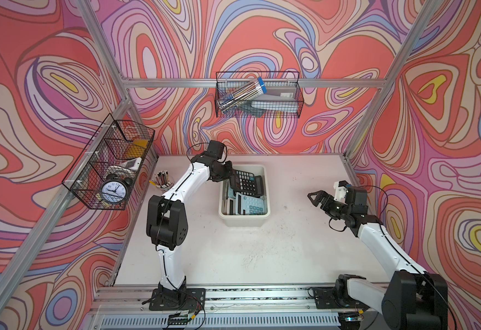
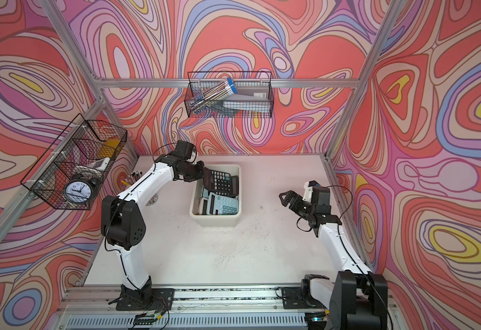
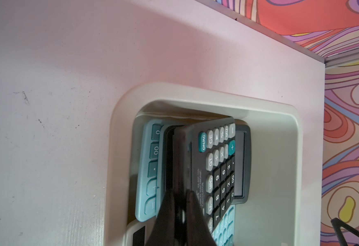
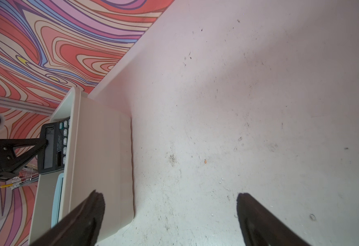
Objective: Put the calculator in the storage box
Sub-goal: Place the calculator in the storage box.
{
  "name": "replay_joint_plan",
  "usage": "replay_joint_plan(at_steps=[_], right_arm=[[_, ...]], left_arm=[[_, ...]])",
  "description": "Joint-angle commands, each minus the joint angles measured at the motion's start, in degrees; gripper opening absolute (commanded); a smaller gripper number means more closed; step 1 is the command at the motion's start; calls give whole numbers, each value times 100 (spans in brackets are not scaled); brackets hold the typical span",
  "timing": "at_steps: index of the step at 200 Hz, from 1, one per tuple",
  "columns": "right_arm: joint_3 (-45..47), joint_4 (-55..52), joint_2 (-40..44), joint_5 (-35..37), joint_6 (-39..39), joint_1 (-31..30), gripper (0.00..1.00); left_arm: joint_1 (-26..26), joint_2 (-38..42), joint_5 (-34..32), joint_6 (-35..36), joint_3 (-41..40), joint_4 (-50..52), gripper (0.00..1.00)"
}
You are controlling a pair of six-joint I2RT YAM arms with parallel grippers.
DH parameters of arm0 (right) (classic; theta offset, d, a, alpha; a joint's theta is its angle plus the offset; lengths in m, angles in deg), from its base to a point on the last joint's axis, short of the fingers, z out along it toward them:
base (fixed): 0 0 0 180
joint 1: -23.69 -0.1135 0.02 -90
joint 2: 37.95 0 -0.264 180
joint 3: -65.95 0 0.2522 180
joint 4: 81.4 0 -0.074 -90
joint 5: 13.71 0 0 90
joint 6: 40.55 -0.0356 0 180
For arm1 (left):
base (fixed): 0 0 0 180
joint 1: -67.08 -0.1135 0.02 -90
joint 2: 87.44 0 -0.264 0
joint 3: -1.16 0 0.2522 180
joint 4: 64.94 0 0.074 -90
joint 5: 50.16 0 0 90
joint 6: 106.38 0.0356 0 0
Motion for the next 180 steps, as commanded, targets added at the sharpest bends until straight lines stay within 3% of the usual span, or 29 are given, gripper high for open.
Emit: replay_joint_plan(at_steps=[1,60,143,180], right_arm=[[45,119,-63,-84,45,22,98],[46,147,-107,-190,28,22,98],[38,146,-28,-372,-20,13,98],[29,131,72,-449,-38,13,98]], left_arm=[[-33,-132,-155,215,144,238,0],[-32,-269,-218,323,413,517,0],[-24,208,-87,305,253,558,39],[-23,691,-152,296,-86,459,49]])
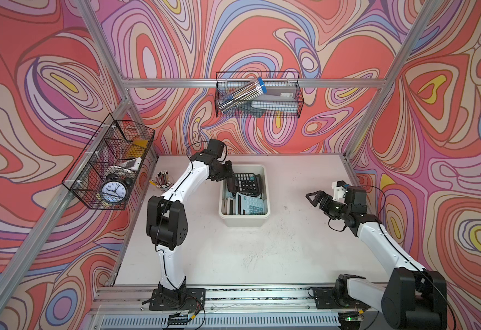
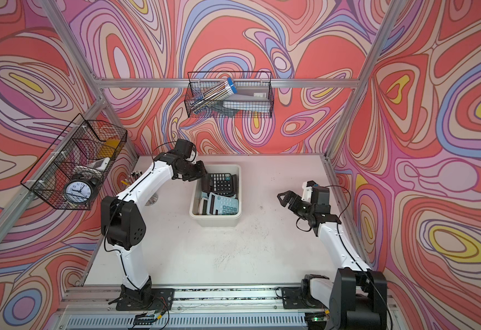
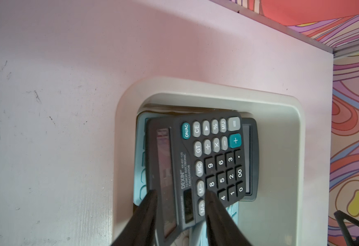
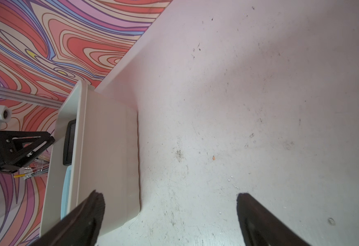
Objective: Put the calculator in the storage box
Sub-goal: Place the calculator in the storage box, then reset both arms
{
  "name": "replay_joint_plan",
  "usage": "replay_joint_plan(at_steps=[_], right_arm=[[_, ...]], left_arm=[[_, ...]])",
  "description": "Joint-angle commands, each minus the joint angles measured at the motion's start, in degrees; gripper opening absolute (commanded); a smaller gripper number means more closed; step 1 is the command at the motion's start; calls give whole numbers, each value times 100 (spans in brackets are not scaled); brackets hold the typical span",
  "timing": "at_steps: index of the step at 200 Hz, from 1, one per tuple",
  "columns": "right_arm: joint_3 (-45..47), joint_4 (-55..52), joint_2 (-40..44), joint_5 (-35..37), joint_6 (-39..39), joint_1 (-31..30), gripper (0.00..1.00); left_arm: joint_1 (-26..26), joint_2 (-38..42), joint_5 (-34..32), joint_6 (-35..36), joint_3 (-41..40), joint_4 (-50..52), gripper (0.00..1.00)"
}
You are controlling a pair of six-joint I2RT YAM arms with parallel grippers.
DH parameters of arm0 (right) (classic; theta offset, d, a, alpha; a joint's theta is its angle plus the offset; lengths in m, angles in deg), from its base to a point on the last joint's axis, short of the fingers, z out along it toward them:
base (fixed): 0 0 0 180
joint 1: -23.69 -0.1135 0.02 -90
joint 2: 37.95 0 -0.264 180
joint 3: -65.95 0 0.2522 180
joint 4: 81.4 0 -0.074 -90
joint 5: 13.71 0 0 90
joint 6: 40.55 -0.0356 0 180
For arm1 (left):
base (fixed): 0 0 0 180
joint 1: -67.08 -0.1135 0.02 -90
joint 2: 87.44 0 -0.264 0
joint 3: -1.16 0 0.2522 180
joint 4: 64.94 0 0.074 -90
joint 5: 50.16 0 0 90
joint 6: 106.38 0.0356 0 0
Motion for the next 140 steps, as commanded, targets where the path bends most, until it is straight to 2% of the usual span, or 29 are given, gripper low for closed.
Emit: replay_joint_plan(at_steps=[1,55,88,96,140], right_arm=[[29,90,152,-116,-15,17,98],[-15,-22,428,-215,18,13,98],[-55,-132,653,-250,52,13,98],[-62,-164,738,-246,87,9,98],[-84,-391,1152,-142,261,9,98]], left_arm=[[-23,539,-104,80,-211,49,49],[-1,1619,-133,-35,-1220,-363,66],[90,2649,-307,-141,-2175,-648,87],[116,2931,-422,-170,-2418,-678,98],[192,4569,-833,-443,-3918,-871,99]])
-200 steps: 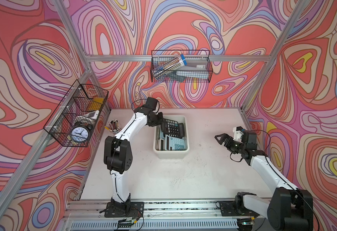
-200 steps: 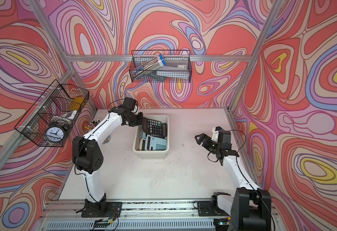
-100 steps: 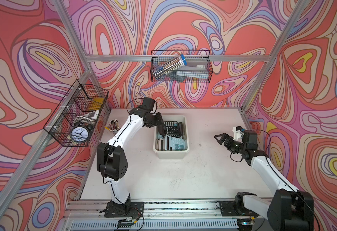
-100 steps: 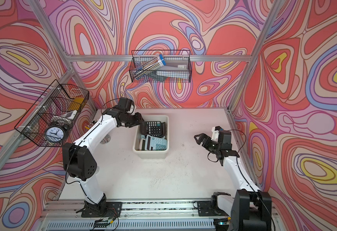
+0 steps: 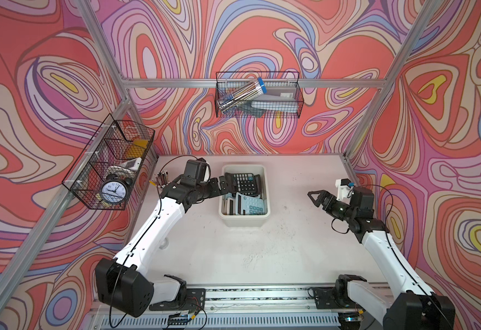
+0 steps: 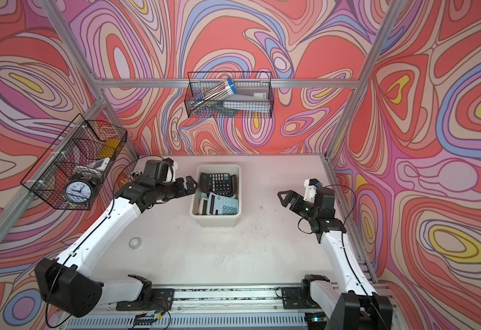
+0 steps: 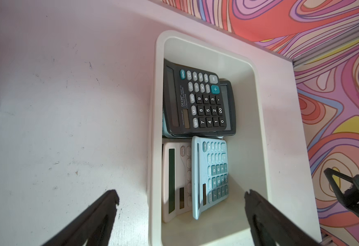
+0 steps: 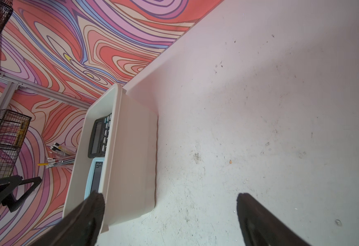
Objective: Put the calculator in the storage box
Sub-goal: Reset both arms
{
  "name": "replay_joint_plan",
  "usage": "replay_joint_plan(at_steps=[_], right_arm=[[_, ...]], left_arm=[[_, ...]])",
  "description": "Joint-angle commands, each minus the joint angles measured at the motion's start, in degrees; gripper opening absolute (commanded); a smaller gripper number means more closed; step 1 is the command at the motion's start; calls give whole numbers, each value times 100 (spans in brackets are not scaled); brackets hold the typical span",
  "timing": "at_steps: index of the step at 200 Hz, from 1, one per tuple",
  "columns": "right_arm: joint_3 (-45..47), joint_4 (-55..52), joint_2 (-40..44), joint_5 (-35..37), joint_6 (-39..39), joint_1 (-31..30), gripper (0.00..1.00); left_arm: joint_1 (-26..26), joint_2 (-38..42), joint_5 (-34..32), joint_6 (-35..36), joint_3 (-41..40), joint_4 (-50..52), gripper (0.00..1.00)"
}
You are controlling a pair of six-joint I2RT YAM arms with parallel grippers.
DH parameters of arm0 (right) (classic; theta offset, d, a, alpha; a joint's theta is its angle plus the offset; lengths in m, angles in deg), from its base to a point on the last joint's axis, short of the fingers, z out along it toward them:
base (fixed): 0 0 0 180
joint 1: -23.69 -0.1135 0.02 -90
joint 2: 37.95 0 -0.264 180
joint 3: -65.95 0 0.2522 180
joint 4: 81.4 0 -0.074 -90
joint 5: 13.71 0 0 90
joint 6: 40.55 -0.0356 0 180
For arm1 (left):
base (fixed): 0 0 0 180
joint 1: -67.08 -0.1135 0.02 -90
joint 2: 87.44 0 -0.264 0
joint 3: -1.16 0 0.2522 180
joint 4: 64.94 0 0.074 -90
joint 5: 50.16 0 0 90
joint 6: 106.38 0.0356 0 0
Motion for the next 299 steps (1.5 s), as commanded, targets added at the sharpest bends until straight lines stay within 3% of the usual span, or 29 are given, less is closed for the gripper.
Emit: replay_joint_plan(at_steps=[1,60,99,134,168,217,250,299], right_arm=[[-85,-165,210,37,176,11,98],[55,107,533,170,445,10,98],[551,825,1060,424,811,5,98],[1016,1442,1452,1061,1119,4,98],[1292,2010,1229,1615,1270,11,98],[1640,3253,393,2485,1313,5,98],[1706,4087,-307,3049,1318,0,98],[1726,5333,-1570,3767,1523,12,98]], left_arm=[[42,749,-381,-212,-619,-197,99],[52,2754,-1174,-433,-2266,-409,99],[53,3157,-1647,-394,-2980,-811,99],[44,2725,-2139,11,-3269,-1428,99],[-92,1959,-2496,562,-3376,-2183,99],[-870,1295,-2214,1103,-3305,-2634,99],[-1048,1111,-2866,1606,-3345,-2929,99],[-1664,544,-2177,2440,-4085,-4835,99]])
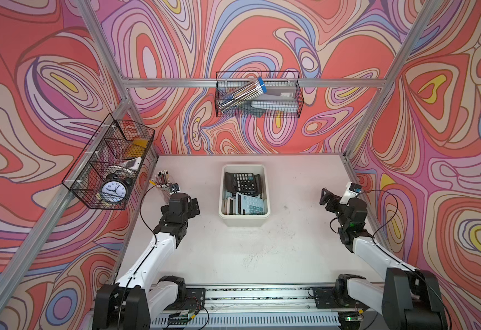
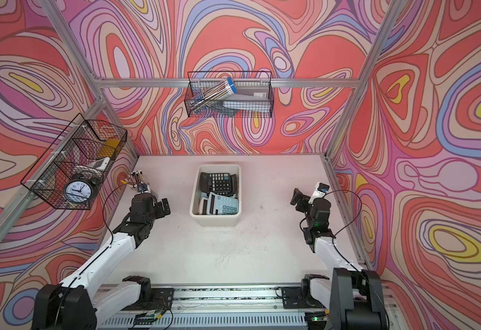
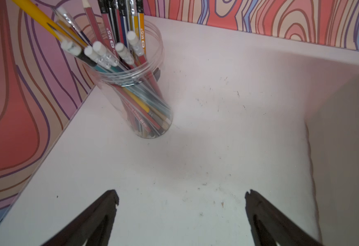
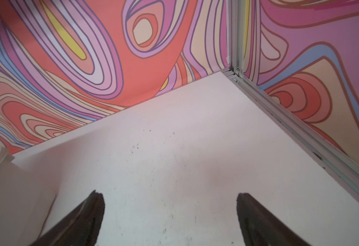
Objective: Put the calculator in the storage box
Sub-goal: Reset both arms
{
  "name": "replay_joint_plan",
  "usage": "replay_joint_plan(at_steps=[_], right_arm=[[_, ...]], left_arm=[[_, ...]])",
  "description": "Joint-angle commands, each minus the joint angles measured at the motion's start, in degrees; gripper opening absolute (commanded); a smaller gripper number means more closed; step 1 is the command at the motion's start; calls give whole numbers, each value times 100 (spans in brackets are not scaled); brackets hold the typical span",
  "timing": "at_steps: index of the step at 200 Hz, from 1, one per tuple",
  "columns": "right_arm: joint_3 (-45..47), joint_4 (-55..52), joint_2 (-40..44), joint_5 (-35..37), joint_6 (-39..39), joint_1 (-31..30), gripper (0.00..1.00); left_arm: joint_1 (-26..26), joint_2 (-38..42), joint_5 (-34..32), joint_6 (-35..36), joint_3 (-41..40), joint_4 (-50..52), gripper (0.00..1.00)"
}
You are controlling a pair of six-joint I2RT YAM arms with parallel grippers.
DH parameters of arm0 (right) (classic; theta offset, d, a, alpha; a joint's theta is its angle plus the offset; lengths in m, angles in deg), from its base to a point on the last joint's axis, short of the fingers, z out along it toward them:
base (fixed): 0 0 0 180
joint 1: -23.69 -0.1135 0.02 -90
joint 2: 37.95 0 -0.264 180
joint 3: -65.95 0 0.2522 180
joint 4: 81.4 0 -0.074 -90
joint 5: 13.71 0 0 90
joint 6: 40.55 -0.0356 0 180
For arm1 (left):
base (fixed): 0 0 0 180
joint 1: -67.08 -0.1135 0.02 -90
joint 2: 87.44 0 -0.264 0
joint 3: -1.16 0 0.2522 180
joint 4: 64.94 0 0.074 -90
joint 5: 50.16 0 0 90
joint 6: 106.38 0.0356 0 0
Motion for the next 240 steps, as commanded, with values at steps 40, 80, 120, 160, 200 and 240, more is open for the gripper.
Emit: replay_joint_plan(at_steps=[40,80,120,160,200,240], right_arm=[[125,2268,-1779,795,484,6,98],[-196,2416,-2369,455,941,-254,98],[-119,2864,-2646,118,1626,-679,98],[-270,2867,-2942,636,1508,-748,98],[-432,2507,-2908,389,1403,-593,98],[-424,2527,-2909,403,1406,-601,98]], left_arm=[[-491,-1256,704,783,-774,-2847,99],[-491,-1905,676,868,-952,-4273,99],[-489,-2049,1287,1112,-1426,-5259,99],[-484,-2328,1369,1136,-1434,-5415,99],[-473,-2529,1259,1113,-1208,-5294,99],[-473,-2500,1675,1286,-1023,-4907,99]])
